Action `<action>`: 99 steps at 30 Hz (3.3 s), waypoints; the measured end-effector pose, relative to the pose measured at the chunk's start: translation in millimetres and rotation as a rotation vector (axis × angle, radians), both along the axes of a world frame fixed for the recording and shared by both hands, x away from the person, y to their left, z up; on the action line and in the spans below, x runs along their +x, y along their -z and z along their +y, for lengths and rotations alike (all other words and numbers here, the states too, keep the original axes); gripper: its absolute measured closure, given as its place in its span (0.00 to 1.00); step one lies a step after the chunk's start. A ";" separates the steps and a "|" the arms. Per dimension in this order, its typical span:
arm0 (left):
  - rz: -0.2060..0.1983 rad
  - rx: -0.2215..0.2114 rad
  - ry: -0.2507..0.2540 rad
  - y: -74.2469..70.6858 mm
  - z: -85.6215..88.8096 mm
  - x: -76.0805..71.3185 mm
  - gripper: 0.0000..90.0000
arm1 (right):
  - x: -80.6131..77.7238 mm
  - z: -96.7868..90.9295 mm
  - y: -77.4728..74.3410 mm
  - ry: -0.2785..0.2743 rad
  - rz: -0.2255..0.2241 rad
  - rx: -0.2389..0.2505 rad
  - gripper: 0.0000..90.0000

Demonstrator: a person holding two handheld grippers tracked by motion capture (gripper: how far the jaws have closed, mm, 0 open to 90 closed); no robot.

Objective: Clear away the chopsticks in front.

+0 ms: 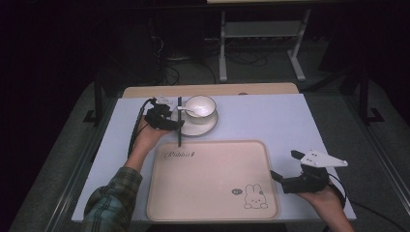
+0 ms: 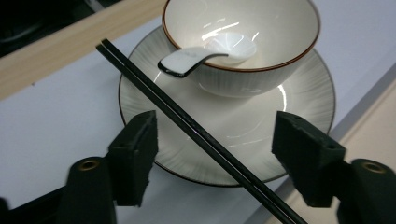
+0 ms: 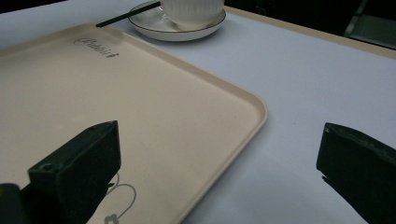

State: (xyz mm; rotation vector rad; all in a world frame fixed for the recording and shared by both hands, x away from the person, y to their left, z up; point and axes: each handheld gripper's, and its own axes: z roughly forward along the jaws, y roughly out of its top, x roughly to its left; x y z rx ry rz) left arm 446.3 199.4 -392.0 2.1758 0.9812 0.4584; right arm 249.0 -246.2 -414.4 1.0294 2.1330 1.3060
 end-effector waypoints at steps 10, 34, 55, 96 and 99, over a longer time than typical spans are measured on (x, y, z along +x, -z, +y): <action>0.045 0.007 -0.033 22.6 -5.5 16.7 0.55 | 0.0 -1.4 -0.2 -0.001 0.001 0.010 0.00; 0.016 0.013 -0.079 25.0 -14.3 39.5 0.81 | -0.1 -3.9 0.1 0.001 0.003 0.024 0.00; 0.002 0.006 -0.097 18.8 -7.9 42.3 0.82 | -1.7 -6.3 0.3 0.004 0.008 0.030 0.00; 0.053 -0.101 -0.089 33.6 39.2 -0.2 0.92 | -4.7 -7.2 3.0 0.003 0.019 0.038 0.00; 0.064 -0.097 -0.091 37.1 39.9 -0.6 0.92 | -4.6 -7.2 2.9 0.003 0.018 0.038 0.00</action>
